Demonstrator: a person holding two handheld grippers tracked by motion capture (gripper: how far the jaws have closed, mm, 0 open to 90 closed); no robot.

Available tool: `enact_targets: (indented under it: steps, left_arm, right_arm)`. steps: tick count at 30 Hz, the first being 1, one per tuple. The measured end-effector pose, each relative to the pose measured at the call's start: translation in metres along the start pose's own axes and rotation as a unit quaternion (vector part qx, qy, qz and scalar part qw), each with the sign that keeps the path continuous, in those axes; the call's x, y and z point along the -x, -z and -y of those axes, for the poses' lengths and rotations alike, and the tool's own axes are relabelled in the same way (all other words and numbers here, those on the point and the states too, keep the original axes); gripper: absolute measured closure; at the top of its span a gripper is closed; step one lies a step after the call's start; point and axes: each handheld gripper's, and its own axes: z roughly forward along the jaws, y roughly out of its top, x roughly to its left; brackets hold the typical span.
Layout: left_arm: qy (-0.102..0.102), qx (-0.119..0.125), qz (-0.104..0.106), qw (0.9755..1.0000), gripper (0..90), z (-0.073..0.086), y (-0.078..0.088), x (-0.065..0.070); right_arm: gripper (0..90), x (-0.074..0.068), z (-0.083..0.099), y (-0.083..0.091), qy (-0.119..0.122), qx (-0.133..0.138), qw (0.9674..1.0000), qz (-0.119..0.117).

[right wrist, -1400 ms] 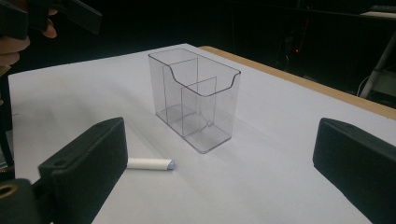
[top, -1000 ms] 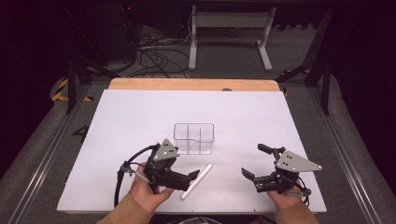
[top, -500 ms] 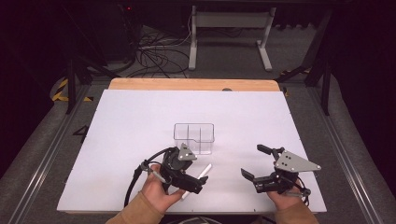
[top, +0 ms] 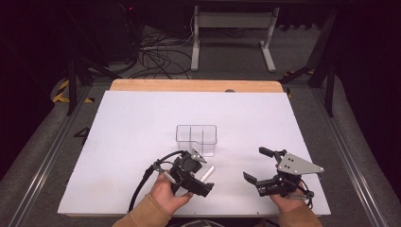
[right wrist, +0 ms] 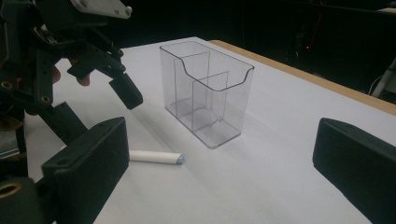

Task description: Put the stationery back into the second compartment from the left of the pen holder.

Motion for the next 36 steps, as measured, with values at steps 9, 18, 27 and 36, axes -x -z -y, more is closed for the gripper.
enact_targets:
  steps: [9,18,27,36]
  left_arm:
    - [0.005,-0.031,-0.009,0.9995,22.4,-0.002,-0.008,-0.003]
    - [0.004,-0.050,-0.020,0.9986,29.2,-0.002,-0.015,-0.001]
    - [0.010,-0.066,-0.012,0.9977,40.3,-0.003,-0.023,0.001]
    - [0.005,-0.083,-0.030,0.9961,55.6,-0.002,-0.031,0.003]
  right_arm:
    - [4.0,-0.001,0.000,0.000,0.000,-0.003,1.0000,-0.002]
    - [4.0,-0.001,0.000,-0.001,-0.002,-0.004,1.0000,-0.004]
    - [4.0,0.000,0.001,0.000,-0.005,0.002,0.9999,-0.009]
    - [4.0,0.001,0.001,0.000,-0.009,0.004,0.9999,-0.012]
